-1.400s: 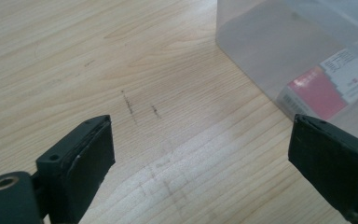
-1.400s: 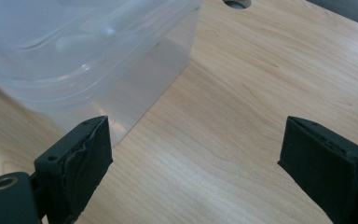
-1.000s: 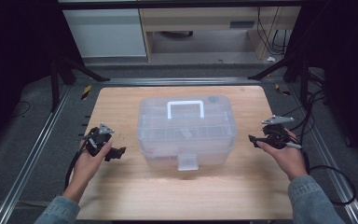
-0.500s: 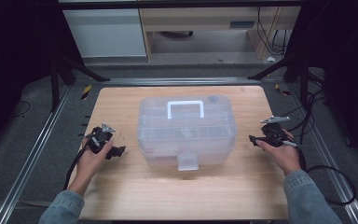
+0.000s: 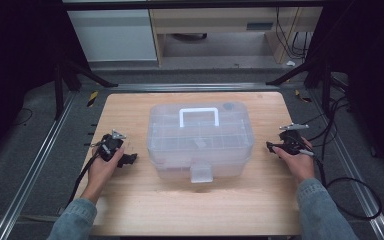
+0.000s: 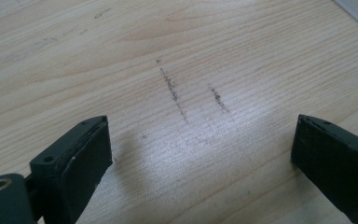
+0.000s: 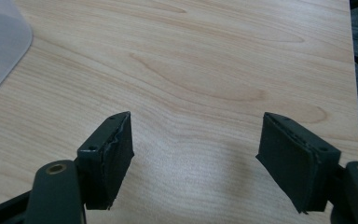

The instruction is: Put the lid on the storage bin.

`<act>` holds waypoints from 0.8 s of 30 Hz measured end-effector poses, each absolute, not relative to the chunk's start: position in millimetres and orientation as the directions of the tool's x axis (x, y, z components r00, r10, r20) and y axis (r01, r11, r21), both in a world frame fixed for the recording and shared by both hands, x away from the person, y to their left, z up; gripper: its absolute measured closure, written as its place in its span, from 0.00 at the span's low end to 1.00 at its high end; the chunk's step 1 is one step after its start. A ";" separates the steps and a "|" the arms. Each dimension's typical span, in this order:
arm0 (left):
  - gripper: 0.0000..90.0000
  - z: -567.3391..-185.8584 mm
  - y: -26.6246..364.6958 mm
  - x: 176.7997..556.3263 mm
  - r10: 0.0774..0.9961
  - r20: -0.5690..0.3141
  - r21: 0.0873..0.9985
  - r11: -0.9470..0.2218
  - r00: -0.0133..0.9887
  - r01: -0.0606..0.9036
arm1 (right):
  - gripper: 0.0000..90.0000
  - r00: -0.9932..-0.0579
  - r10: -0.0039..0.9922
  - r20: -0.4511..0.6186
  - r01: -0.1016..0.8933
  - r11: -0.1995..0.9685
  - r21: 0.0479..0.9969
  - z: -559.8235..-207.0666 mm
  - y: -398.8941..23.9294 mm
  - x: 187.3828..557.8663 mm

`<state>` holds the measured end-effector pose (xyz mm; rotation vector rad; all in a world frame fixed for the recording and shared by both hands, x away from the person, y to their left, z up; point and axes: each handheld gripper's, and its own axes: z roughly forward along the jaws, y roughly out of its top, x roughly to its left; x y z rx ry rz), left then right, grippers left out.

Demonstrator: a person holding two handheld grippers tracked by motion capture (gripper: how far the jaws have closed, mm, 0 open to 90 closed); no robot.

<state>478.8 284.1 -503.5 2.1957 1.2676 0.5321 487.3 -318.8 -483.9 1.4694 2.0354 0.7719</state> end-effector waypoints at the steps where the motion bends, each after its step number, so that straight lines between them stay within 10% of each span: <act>1: 0.05 -503.7 284.2 479.2 0.875 0.064 0.630 -0.408 0.479 0.661 | 0.28 -0.278 0.958 -0.068 0.666 0.244 0.705 -485.2 -318.1 488.2; 24: 0.00 -517.6 284.7 487.2 0.861 -0.004 0.722 -0.349 0.509 0.597 | 0.15 -0.246 0.969 -0.020 0.643 0.179 0.745 -503.4 -320.7 501.3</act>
